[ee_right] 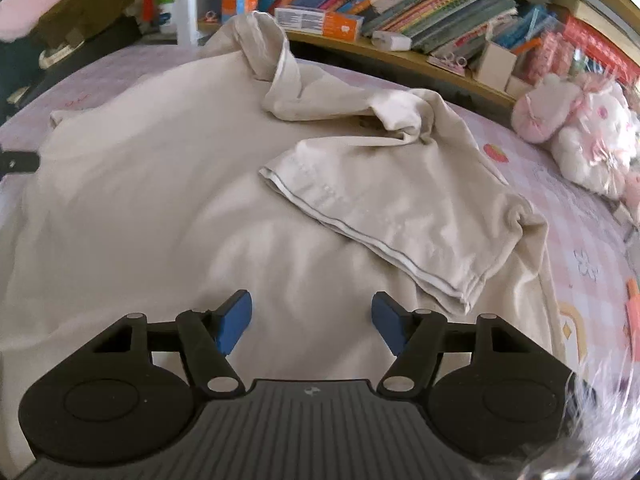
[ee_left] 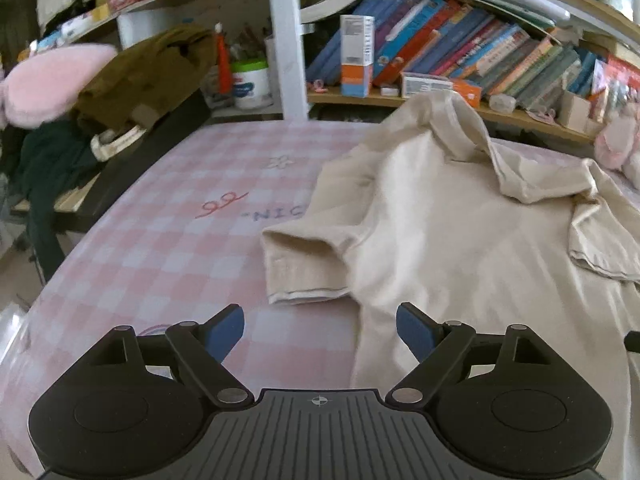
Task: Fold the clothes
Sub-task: 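Grasp a shirt edge with the left gripper and pull it flat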
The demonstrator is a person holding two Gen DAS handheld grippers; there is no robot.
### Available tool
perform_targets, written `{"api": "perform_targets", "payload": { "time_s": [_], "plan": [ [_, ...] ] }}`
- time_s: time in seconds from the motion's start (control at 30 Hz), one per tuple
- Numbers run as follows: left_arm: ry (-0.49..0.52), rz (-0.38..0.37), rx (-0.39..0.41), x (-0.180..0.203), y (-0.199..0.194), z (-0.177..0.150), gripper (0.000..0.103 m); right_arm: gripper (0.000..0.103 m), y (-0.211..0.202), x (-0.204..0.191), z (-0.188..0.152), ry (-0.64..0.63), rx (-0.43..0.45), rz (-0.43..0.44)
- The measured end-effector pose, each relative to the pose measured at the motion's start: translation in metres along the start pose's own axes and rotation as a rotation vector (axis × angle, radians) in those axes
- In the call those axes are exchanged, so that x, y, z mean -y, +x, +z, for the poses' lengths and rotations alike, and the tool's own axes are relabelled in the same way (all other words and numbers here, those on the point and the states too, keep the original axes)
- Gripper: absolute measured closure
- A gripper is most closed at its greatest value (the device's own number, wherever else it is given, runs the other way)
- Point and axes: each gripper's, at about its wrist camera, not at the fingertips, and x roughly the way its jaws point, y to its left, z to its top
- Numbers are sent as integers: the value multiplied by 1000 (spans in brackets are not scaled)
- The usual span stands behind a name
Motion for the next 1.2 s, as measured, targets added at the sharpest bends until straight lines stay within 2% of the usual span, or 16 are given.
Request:
{"api": "perform_targets", "payload": {
  "time_s": [0.1, 0.2, 0.27, 0.4, 0.5, 0.53, 0.6, 0.67, 0.7, 0.83, 0.9, 0.97, 1.07, 1.1, 1.17, 1.2],
  "plan": [
    [-121, -47, -7, -20, 7, 9, 20, 38, -1, 0, -2, 23, -8, -9],
    [-233, -73, -20, -39, 20, 18, 43, 38, -3, 0, -4, 37, -16, -19],
    [-251, -50, -58, -47, 34, 21, 51, 38, -4, 0, -5, 47, -20, -25],
    [-232, -26, -101, -52, 55, 23, 52, 38, -5, -2, -6, 58, -20, -43],
    [-235, -62, -96, -53, 64, 29, 55, 38, -6, -3, -6, 62, -19, -53],
    [-244, -94, -99, -54, 68, 33, 72, 38, -6, -3, -6, 65, -20, -55],
    [-252, -141, -97, -55, 74, 40, 89, 38, -6, -3, -6, 71, -22, -57],
    [-240, -123, -51, -59, 74, 53, 91, 38, -6, -3, -5, 76, -27, -57],
    [-228, -66, 10, -63, 69, 64, 91, 38, -6, -3, -5, 79, -30, -57],
    [-68, 89, 236, -68, 42, 109, 91, 38, -4, -7, 0, 99, -63, -22],
    [21, 144, 269, -64, 45, 119, 91, 38, -4, -10, 2, 110, -83, 4],
    [38, 172, 213, -70, 63, 121, 91, 38, -3, -20, 3, 86, -81, 27],
    [-68, 170, 93, -92, 85, 115, 90, 38, -3, -31, 5, 31, -74, 38],
    [-102, 168, 60, -98, 88, 111, 84, 38, -3, -34, 6, 17, -72, 40],
    [-149, 158, 13, -106, 88, 102, 82, 38, -3, -35, 6, 5, -67, 46],
    [-155, 148, 11, -108, 85, 97, 72, 38, -2, -35, 5, 5, -64, 50]
  ]
}}
